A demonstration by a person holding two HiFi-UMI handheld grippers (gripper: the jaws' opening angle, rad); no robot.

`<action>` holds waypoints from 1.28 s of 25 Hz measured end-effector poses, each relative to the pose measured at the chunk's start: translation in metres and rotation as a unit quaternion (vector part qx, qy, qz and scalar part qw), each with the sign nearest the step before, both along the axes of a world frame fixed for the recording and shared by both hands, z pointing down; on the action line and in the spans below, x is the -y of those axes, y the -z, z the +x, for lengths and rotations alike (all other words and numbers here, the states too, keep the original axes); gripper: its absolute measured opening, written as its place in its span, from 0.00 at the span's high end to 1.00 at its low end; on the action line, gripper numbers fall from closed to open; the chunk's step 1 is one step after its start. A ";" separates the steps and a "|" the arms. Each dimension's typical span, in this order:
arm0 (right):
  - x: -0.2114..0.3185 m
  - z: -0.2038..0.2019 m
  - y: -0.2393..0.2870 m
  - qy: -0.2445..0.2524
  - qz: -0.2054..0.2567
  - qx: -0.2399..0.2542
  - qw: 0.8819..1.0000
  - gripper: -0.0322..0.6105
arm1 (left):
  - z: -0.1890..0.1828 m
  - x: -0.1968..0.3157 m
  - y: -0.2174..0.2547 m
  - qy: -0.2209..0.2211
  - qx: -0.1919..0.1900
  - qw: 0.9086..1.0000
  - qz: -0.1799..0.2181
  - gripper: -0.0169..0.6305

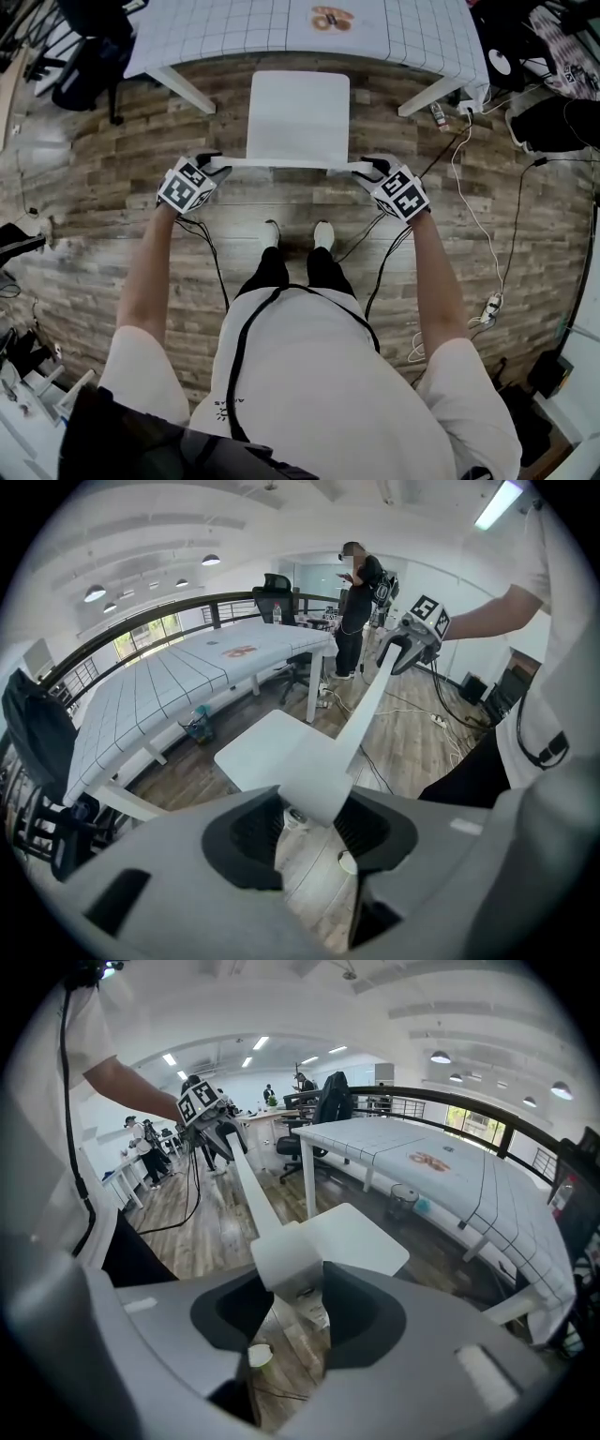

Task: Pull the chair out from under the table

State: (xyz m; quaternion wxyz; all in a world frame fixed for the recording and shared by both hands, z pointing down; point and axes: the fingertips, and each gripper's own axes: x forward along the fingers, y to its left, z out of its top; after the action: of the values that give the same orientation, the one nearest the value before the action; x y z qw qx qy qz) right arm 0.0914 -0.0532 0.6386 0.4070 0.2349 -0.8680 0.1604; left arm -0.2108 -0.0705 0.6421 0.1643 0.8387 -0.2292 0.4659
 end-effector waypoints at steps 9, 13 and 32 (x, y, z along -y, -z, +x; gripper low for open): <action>-0.022 0.001 0.000 0.014 -0.019 -0.012 1.000 0.69 | 0.001 -0.025 0.001 -0.005 -0.013 1.000 -0.004 0.72; -0.042 -0.001 0.001 0.019 -0.024 -0.014 0.999 0.69 | 0.000 -0.046 0.002 -0.003 -0.017 1.000 -0.007 0.72; -0.149 0.005 0.003 0.034 -0.043 -0.024 0.998 0.69 | 0.006 -0.155 0.001 -0.009 -0.009 0.999 -0.029 0.72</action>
State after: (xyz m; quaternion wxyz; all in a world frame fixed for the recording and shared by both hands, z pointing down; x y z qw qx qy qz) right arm 0.0960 0.0954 0.6359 0.4425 0.1912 -0.8579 0.1779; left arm -0.2052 0.0849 0.6408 0.1866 0.8397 -0.2063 0.4663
